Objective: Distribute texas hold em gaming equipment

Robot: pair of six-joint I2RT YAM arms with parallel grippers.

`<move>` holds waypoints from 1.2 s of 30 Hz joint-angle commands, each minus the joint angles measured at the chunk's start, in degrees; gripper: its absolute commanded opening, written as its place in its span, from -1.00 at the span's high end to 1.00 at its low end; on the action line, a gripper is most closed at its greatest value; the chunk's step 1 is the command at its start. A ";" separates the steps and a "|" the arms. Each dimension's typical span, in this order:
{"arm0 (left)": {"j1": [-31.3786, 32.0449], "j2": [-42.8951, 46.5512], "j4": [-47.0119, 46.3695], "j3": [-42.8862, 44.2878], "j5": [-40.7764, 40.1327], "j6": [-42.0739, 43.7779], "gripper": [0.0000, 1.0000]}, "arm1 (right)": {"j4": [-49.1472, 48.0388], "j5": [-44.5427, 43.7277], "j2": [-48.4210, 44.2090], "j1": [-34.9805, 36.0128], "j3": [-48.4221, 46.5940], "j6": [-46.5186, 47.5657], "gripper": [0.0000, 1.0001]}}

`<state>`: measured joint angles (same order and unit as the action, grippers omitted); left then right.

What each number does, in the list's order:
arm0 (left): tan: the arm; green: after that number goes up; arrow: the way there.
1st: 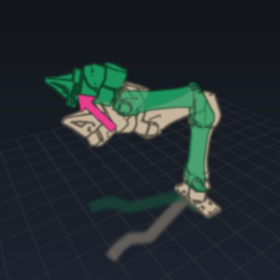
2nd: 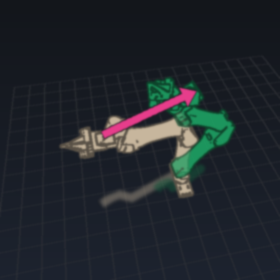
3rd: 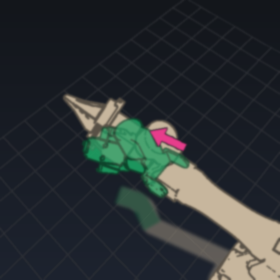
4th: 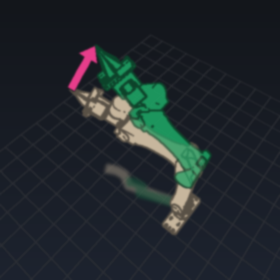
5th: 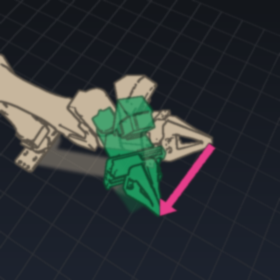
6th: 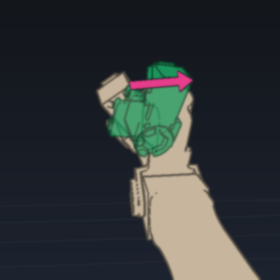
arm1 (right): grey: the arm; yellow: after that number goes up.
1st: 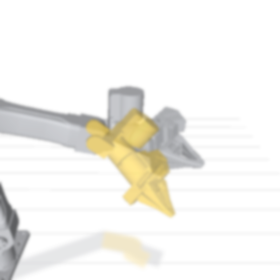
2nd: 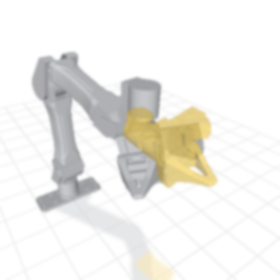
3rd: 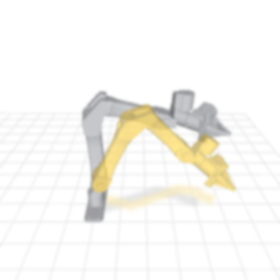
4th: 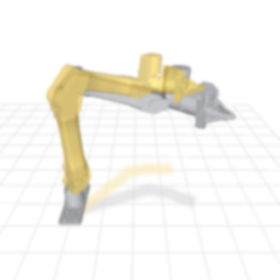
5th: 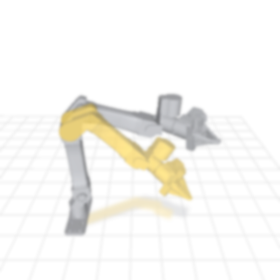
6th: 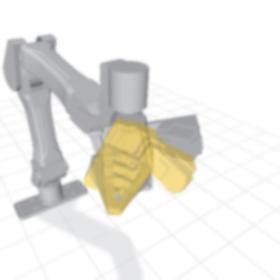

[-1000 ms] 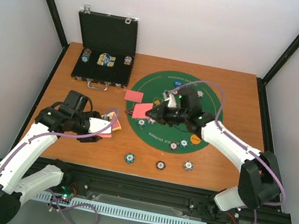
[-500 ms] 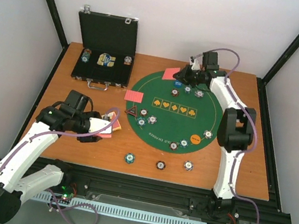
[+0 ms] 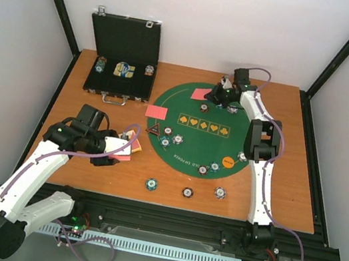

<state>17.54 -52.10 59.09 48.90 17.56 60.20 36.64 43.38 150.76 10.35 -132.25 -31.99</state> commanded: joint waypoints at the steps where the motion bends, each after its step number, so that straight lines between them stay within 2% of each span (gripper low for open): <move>1: 0.39 0.83 0.48 2.05 1.29 -0.30 0.23 | -0.21 1.02 1.47 -1.85 -4.69 -1.66 0.94; 10: 0.39 0.48 0.34 2.04 0.97 0.00 0.23 | -1.53 0.91 4.04 -2.16 -6.13 -3.59 0.94; 11: 0.39 0.48 0.47 2.12 0.95 0.02 0.23 | -1.92 0.91 4.26 -2.17 -6.16 -3.95 0.89; 13: 0.39 0.46 0.58 2.15 0.78 0.07 0.23 | -2.35 0.65 4.25 -2.17 -6.23 -4.25 0.67; 15: 0.39 0.46 0.67 2.11 0.63 0.18 0.23 | -2.41 -0.02 3.97 -2.18 -6.60 -4.43 0.24; 16: 0.39 0.45 0.68 2.08 0.63 0.22 0.23 | -1.98 -0.54 3.75 -2.18 -6.88 -4.28 0.12; 23: 0.39 0.42 0.68 2.02 0.72 0.22 0.23 | 3.76 -6.14 -2.05 -2.26 -6.68 -0.14 -0.15; 25: 0.39 0.57 0.82 1.89 0.63 0.22 0.23 | 4.95 -7.61 -4.85 -2.26 -5.02 1.15 -0.23; 29: 0.39 0.94 0.43 1.55 0.41 -0.27 0.23 | 7.59 -9.82 -11.27 -2.26 -0.33 3.05 -0.26; 36: 0.39 0.99 0.47 1.92 0.07 -1.21 0.23 | 6.47 -13.31 -23.54 -2.18 17.86 4.09 -0.29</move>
<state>17.54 -52.01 59.68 48.90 17.21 59.94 42.54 33.21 133.01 8.05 -123.28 -29.54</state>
